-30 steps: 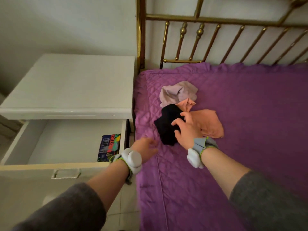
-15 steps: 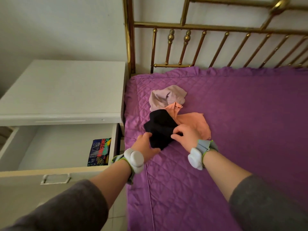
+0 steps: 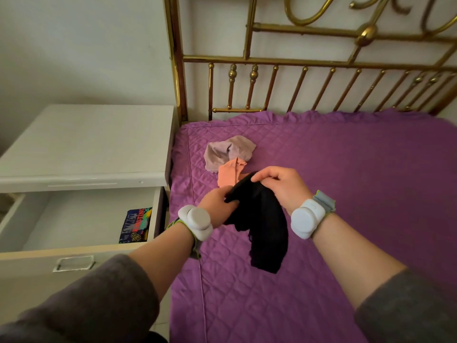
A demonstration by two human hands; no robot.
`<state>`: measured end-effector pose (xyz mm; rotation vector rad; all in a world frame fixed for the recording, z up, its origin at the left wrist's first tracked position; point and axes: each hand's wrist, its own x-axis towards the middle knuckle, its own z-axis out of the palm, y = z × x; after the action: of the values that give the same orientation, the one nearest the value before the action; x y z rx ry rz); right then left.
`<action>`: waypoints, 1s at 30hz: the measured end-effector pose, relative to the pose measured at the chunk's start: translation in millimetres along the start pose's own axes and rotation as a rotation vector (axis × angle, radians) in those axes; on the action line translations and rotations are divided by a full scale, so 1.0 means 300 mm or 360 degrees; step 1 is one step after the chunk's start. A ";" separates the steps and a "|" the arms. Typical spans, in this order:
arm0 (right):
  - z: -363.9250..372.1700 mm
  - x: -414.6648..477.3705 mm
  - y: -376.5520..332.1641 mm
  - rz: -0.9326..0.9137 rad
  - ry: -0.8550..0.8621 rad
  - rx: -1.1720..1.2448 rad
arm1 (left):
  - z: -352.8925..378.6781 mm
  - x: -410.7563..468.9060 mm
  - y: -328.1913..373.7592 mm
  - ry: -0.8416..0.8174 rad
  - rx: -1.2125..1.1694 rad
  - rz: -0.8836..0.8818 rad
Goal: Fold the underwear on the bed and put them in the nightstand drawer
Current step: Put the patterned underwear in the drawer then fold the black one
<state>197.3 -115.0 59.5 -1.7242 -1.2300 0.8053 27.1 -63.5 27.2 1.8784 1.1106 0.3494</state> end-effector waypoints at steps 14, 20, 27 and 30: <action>-0.175 -0.144 0.041 0.0119 -0.0580 -0.0886 | -0.033 -0.061 -0.009 -0.0208 0.0051 -0.0129; -0.067 -0.123 0.174 0.0153 -0.0225 -0.0874 | 0.025 -0.015 -0.112 0.0092 0.0208 -0.0337; 0.061 -0.201 0.343 0.0349 -0.0886 -0.1110 | 0.143 -0.042 -0.207 -0.0521 0.0478 -0.0251; 0.112 -0.249 0.420 0.0410 -0.1086 -0.1502 | 0.207 -0.065 -0.236 -0.0669 0.0775 -0.0219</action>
<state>196.2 -196.8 -66.5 -2.4933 -2.1018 1.1190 15.4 -100.0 -61.0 2.1413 1.0834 -0.4175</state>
